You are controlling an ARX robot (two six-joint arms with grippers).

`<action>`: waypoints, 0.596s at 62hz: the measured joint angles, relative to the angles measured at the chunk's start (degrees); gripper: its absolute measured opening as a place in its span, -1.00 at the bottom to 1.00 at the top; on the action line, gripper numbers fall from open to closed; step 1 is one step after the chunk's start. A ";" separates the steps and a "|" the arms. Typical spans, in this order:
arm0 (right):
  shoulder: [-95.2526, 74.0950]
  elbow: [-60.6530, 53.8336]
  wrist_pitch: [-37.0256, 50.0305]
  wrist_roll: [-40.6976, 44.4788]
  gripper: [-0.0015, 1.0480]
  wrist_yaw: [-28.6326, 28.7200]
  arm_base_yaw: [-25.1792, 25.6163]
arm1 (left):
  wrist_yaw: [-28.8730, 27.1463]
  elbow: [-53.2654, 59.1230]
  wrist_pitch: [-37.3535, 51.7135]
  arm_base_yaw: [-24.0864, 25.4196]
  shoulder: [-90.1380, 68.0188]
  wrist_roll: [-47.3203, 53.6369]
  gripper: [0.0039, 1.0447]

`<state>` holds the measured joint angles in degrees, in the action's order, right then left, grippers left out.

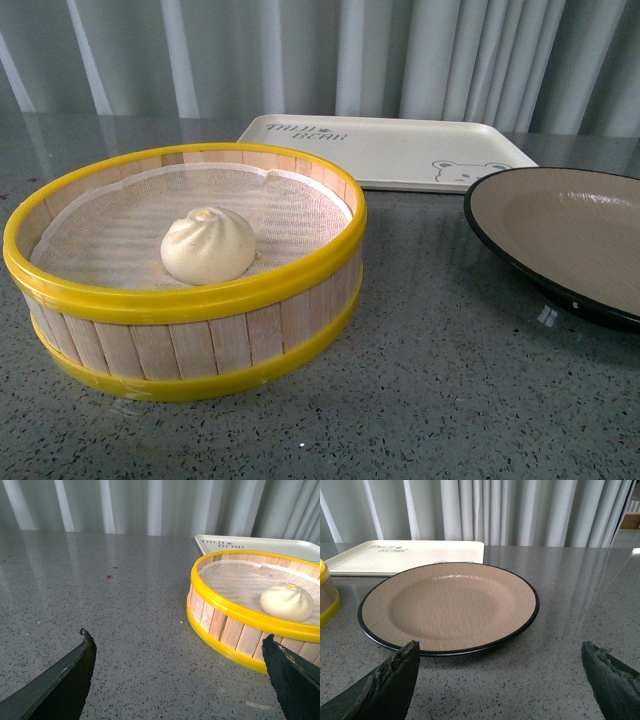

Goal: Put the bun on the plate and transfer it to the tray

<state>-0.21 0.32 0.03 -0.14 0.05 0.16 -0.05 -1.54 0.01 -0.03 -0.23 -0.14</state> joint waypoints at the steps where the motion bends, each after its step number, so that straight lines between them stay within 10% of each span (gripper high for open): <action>1: 0.00 0.00 0.00 0.00 0.83 0.00 0.00 | 0.00 0.00 0.00 0.00 0.00 0.00 0.88; 37: 0.00 0.00 0.00 0.00 0.83 0.00 0.00 | 0.00 0.00 0.00 0.00 0.00 0.00 0.88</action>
<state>-0.21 0.32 0.03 -0.14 0.05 0.16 -0.05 -1.54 0.01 -0.03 -0.23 -0.14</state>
